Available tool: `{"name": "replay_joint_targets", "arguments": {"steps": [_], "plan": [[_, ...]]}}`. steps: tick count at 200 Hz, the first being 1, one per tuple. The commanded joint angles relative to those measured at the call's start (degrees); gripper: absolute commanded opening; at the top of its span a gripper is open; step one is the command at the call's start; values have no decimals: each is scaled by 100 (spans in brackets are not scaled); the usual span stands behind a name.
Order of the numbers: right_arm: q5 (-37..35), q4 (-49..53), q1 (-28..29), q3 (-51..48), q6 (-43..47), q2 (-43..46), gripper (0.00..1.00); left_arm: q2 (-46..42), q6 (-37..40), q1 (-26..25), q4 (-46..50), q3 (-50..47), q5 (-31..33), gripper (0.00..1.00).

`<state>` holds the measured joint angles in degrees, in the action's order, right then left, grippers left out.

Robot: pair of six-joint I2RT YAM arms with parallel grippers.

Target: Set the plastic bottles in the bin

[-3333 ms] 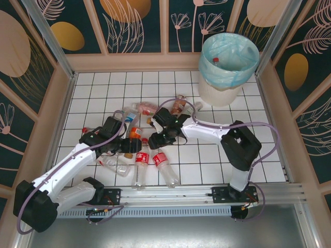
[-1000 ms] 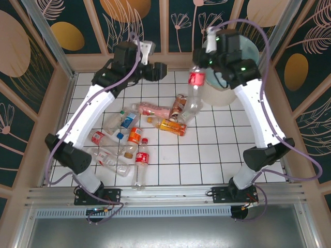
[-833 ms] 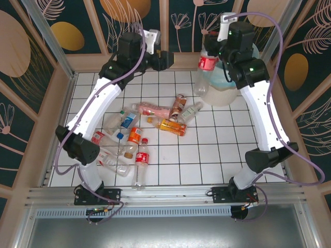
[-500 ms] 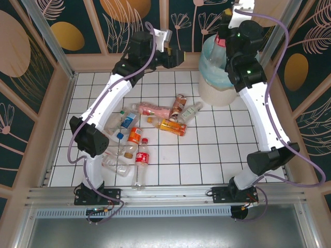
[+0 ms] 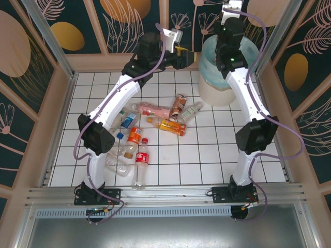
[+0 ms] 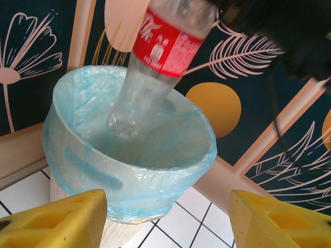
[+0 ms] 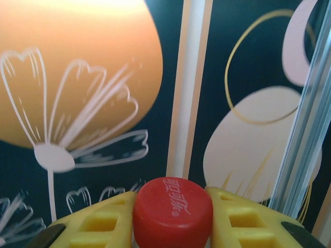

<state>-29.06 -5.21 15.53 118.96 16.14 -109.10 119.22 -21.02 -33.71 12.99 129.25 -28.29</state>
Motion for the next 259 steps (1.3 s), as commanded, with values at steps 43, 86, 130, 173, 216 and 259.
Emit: {"name": "replay_joint_targets", "arguments": {"steps": [43, 86, 130, 173, 216, 259], "plan": [[499, -120, -195, -994, -148, 1, 1, -165, 117, 2, -139, -486, 127, 65], [475, -201, -65, -1177, 93, 94, 7, -136, 44, 3, -131, -515, 218, 65], [357, 433, -28, -525, -92, -296, 7, -135, 0, 4, -105, -524, 306, 65], [103, 878, -49, -491, -671, -547, 8, -149, 10, 5, -30, -515, 316, 66], [568, 978, -335, -899, -1135, -472, 10, -171, 116, 2, 98, -541, 361, 66], [1256, 1040, -603, -1299, -1289, -505, 17, -151, 60, 1, 82, -609, 334, 67]]}}
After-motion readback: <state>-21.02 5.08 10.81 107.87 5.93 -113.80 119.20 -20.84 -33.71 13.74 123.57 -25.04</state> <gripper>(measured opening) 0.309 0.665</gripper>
